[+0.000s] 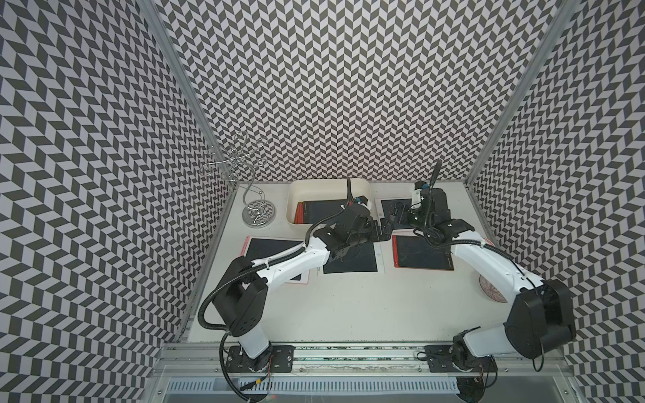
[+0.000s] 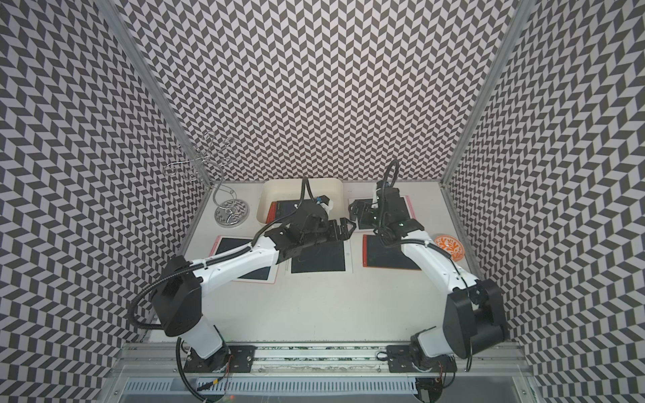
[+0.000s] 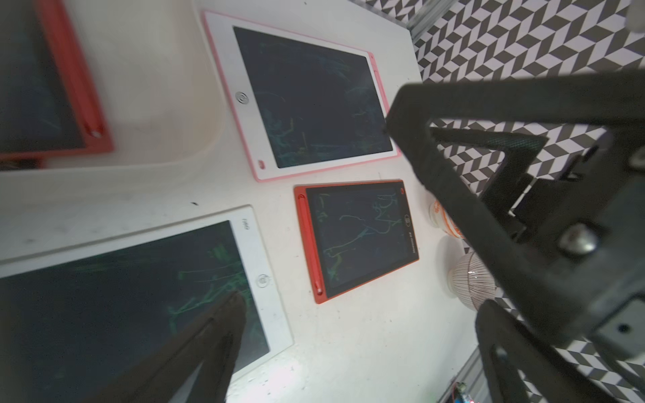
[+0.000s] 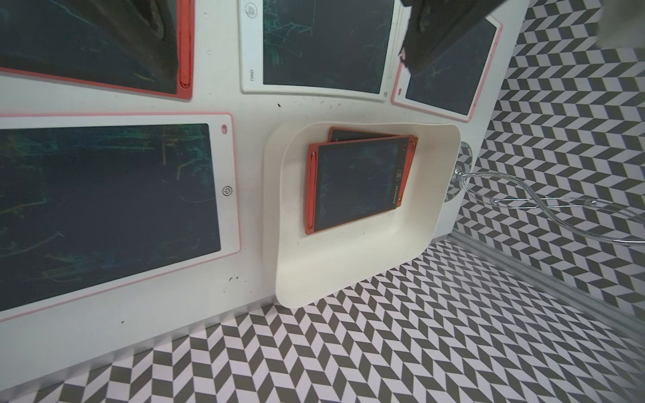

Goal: Take out the writing tablet from the storage box
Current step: Pick up the writing tablet from the storage box.

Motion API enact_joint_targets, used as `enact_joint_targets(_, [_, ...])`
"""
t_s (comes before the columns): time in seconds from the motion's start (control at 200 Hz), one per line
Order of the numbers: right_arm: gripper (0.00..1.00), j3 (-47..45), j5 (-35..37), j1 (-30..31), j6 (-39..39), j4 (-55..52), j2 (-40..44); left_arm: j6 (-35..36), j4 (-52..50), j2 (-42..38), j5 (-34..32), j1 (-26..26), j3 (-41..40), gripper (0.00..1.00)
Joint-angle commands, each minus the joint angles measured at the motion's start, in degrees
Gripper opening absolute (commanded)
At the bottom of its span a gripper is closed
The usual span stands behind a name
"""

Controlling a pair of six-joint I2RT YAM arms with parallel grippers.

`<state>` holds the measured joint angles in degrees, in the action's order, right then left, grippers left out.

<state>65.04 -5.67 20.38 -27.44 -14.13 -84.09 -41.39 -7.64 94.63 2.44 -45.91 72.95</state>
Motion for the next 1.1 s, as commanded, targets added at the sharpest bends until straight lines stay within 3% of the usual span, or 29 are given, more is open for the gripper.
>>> enact_joint_targets(0.0, [1.00,3.40,5.60,2.63,-2.16,0.31,-2.61,6.74,-5.67,-3.46,-0.79,3.47,-1.60,0.99])
enact_joint_targets(0.165, [0.99,8.32,7.59,6.24,-3.16,-0.72,-7.09,11.38,-7.92,-5.31,-0.28,7.68,-2.18,0.99])
enact_joint_targets(0.371, [0.99,14.73,9.27,9.51,-2.93,-2.58,-12.89,14.79,-10.36,-3.71,5.87,13.26,-2.59,0.99])
enact_joint_targets(1.097, [0.99,25.29,4.34,11.54,-1.77,-0.61,-26.33,18.57,-17.15,1.35,2.64,22.50,1.09,0.99])
